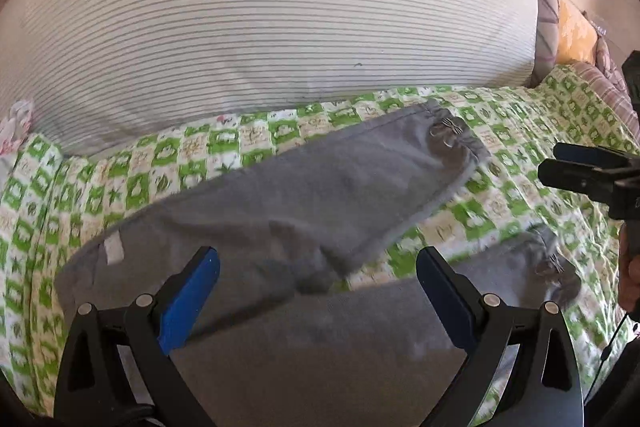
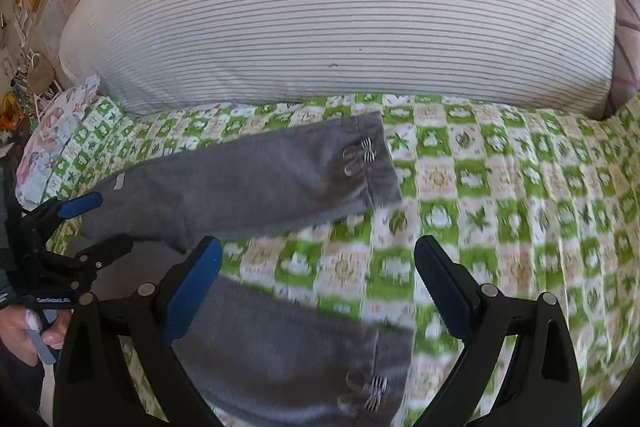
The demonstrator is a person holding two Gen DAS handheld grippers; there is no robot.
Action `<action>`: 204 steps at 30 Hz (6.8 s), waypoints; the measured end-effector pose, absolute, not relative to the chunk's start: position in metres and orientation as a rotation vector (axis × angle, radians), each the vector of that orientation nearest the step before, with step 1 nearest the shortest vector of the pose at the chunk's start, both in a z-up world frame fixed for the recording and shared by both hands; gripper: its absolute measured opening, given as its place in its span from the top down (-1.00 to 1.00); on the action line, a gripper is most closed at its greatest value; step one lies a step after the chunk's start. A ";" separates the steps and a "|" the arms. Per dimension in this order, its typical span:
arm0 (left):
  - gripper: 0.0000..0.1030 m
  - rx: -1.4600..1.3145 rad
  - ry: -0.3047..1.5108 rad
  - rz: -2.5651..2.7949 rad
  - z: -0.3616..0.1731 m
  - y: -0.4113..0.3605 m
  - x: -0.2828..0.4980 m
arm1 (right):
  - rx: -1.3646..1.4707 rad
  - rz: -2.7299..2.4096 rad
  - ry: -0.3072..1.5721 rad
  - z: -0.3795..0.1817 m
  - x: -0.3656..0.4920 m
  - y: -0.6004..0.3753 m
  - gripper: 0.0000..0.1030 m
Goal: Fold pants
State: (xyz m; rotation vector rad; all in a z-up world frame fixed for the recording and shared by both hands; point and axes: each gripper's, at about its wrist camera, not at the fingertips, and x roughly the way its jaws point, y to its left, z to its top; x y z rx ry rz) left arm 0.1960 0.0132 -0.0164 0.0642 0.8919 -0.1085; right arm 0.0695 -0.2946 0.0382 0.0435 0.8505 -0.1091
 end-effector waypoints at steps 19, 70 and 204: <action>-0.93 0.296 1.046 -0.379 -0.058 0.021 0.336 | 0.169 -0.021 1.042 0.010 0.216 -0.373 -0.43; 0.80 0.352 1.004 -0.527 -0.027 -0.023 0.214 | 0.132 0.101 1.003 0.019 0.056 -0.333 0.86; 0.81 -0.501 0.900 0.082 -0.028 0.255 0.046 | -0.395 0.420 1.067 -0.120 0.039 0.048 0.94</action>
